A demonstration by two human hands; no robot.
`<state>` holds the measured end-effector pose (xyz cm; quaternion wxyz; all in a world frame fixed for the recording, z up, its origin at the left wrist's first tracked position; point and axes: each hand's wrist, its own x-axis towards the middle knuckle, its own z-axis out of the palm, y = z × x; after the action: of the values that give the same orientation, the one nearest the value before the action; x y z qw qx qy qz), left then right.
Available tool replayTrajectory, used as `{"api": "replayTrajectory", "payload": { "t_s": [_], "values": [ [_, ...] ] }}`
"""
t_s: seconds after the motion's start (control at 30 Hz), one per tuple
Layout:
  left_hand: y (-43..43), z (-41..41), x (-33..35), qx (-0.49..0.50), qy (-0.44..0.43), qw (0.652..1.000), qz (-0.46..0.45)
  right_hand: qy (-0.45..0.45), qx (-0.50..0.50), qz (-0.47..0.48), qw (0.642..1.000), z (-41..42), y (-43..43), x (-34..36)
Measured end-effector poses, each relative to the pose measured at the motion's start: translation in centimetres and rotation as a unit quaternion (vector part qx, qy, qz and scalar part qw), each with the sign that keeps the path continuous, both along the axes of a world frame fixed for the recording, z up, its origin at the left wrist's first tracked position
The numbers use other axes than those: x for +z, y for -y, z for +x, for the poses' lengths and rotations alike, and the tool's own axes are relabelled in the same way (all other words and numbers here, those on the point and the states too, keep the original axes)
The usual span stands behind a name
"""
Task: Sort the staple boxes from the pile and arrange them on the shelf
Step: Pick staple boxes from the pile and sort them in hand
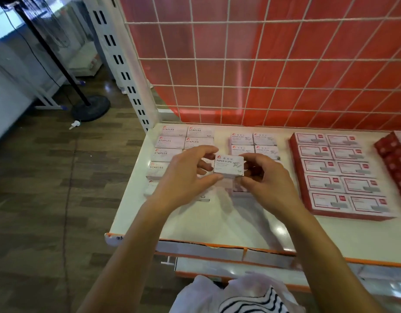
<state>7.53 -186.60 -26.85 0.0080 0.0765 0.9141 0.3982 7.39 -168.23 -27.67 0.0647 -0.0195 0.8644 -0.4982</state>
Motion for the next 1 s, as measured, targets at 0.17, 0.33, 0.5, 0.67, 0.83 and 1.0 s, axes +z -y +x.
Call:
{"api": "replayTrajectory", "payload": {
  "t_s": [0.17, 0.33, 0.5, 0.67, 0.83, 1.0],
  "values": [
    [-2.1, -0.7, 0.2, -0.013, -0.011, 1.0, 0.002, -0.009, -0.03, -0.037, 0.999, -0.1, -2.6, 0.1],
    [-3.2, -0.7, 0.2, 0.008, -0.009, 1.0, 0.001, -0.012, -0.046, -0.018, 0.999, 0.1, -4.5, 0.0],
    [-3.8, -0.5, 0.0, 0.016, 0.008, 1.0, -0.026, -0.012, -0.064, -0.01, 0.998, 0.6, -5.8, -0.3],
    [-4.3, 0.2, -0.3, -0.007, 0.037, 0.999, -0.038, -0.012, -0.073, -0.014, 0.997, 1.2, -7.0, -0.6],
    [-4.6, 1.3, -0.7, -0.012, 0.054, 0.998, -0.028, -0.001, -0.07, -0.026, 0.997, 1.7, -7.8, -0.7],
    [-4.9, 1.2, -0.8, 0.018, 0.055, 0.998, -0.026, 0.01, -0.055, -0.028, 0.998, 1.9, -7.8, -0.6]
  ]
}}
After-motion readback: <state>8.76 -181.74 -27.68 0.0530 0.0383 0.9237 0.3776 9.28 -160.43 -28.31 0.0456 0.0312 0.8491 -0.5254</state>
